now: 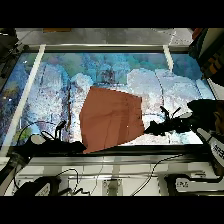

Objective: Fold the clothes and pants, and hang the long-sleeved shirts on hangers.

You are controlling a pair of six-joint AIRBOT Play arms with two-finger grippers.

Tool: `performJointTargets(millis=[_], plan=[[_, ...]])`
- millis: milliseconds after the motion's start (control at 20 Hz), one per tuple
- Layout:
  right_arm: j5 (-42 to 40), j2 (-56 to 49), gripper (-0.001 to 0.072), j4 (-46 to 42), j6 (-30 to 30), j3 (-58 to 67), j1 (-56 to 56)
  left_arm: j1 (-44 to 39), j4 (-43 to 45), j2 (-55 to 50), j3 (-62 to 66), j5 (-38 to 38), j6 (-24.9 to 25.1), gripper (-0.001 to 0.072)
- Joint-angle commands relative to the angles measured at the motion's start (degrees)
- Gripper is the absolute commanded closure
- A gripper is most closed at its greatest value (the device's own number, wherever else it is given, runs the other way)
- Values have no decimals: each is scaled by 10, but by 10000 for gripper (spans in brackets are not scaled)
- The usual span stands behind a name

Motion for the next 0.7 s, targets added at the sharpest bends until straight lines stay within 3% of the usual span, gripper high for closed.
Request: performJointTargets(millis=[0,150,200,350,400,650], plan=[[16,0,686,10,0,1,21,-33,2,-5,-11,66,0,120],[26,1,686,10,0,1,38,-42,2,-24,-11,87,0,125],[27,1,686,10,0,1,41,-42,1,-29,-11,94,0,216],[47,2,686,14,-3,10,44,-41,2,-34,-10,113,0,643],[57,7,686,14,-3,16,44,-41,2,-34,-8,115,0,698],[96,89,687,14,-15,66,44,-40,4,-7,85,65,1,698]])
